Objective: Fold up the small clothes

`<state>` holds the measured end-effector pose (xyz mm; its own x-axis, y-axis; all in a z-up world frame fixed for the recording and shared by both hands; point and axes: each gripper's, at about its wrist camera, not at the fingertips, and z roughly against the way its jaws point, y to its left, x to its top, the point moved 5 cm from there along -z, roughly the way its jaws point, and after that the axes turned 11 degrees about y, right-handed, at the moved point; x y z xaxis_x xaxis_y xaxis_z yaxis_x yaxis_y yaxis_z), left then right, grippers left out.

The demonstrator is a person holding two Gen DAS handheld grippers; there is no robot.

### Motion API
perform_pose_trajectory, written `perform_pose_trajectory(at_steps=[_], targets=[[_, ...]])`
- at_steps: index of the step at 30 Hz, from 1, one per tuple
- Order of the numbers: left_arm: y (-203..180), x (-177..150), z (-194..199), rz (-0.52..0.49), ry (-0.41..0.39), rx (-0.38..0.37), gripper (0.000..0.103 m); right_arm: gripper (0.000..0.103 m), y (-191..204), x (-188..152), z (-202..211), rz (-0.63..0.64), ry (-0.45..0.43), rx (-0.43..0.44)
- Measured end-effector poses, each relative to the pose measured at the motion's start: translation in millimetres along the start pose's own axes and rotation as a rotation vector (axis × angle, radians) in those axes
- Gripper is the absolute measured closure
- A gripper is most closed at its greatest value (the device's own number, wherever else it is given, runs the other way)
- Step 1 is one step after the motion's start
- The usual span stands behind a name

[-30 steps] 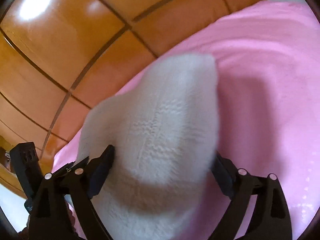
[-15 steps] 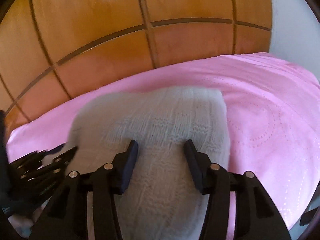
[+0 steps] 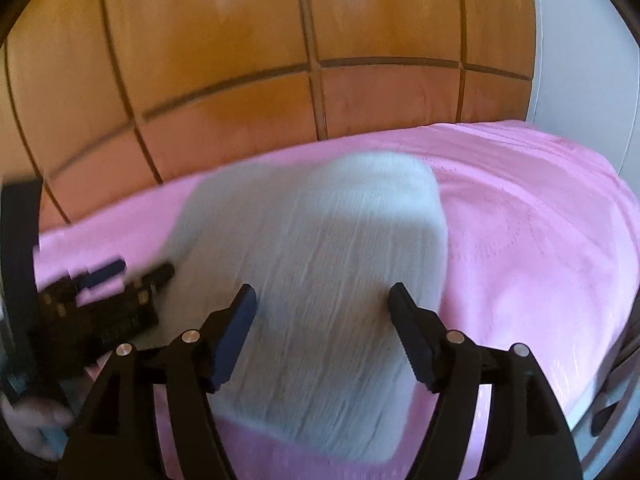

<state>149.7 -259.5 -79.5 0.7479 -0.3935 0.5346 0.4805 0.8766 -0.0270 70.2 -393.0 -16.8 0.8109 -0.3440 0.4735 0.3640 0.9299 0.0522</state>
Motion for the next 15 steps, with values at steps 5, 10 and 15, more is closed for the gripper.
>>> perform_pose_trajectory(at_steps=[5,10,15], targets=[[4,-6,9,0.032,-0.017,-0.032,0.033,0.03,11,-8,0,0.051,-0.001,-0.079],[13,-14,35,0.058,-0.063,-0.052,0.033,0.026,9,-10,21,-0.003,-0.038,-0.032],[24,-27,64,0.086,-0.111,-0.061,0.028,0.016,13,-24,40,-0.036,-0.073,-0.072]])
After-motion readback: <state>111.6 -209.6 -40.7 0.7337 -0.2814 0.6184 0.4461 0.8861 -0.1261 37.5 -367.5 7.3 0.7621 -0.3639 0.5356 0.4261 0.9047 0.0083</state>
